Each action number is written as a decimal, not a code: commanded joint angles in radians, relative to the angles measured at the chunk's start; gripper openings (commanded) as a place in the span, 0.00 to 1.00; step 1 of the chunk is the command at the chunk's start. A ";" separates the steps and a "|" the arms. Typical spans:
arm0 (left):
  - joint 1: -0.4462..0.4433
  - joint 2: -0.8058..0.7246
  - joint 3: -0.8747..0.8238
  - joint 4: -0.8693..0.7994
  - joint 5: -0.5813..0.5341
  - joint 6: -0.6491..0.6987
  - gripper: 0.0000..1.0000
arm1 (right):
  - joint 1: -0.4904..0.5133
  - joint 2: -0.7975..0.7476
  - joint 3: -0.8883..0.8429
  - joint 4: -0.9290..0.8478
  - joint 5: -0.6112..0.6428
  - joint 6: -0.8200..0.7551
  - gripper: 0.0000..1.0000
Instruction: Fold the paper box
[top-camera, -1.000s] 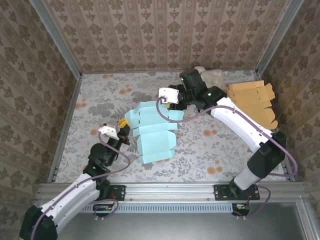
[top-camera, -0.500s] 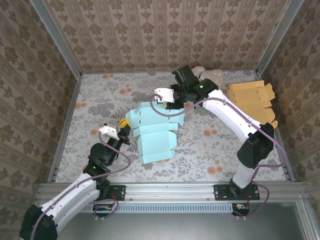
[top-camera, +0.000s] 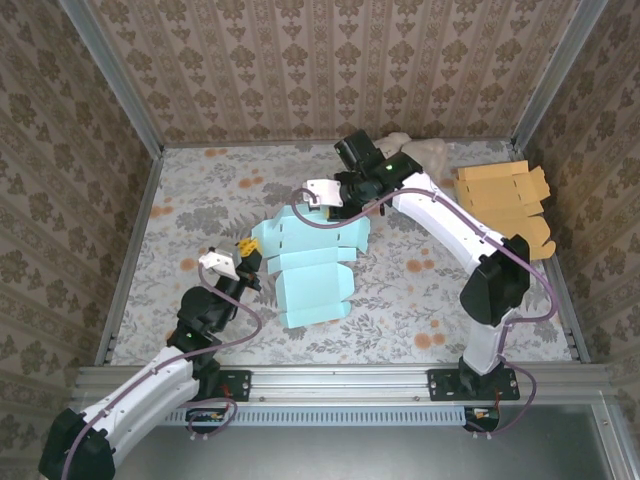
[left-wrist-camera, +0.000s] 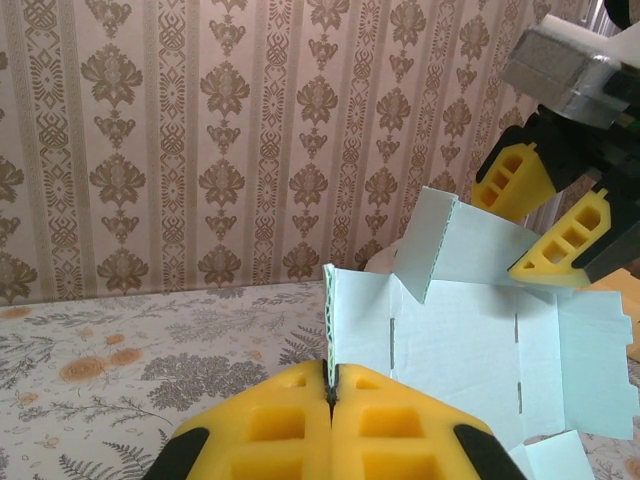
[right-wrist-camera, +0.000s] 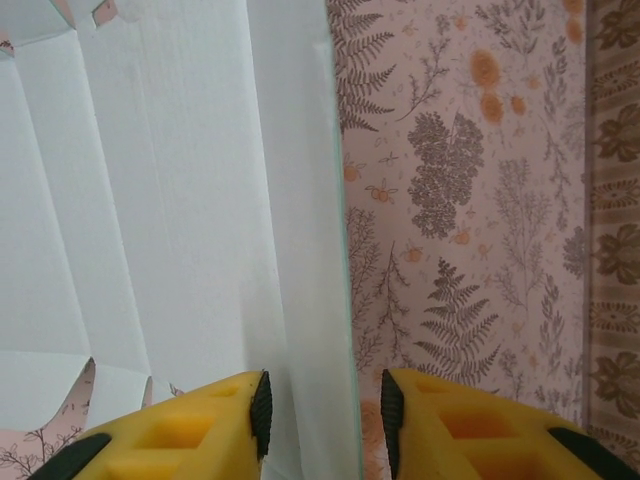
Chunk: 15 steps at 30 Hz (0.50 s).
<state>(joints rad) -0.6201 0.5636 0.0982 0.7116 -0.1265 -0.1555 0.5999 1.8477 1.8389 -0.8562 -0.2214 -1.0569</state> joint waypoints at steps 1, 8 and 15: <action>0.006 -0.003 -0.009 0.050 0.017 0.017 0.00 | 0.007 0.022 0.040 -0.060 -0.019 -0.023 0.35; 0.006 -0.004 -0.007 0.043 0.012 0.015 0.00 | 0.011 0.027 0.065 -0.102 -0.021 -0.028 0.31; 0.006 0.008 -0.002 0.042 0.008 0.014 0.00 | 0.014 0.018 0.077 -0.115 -0.012 -0.028 0.26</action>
<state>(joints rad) -0.6201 0.5686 0.0982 0.7116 -0.1265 -0.1555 0.6067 1.8694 1.8847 -0.9249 -0.2214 -1.0721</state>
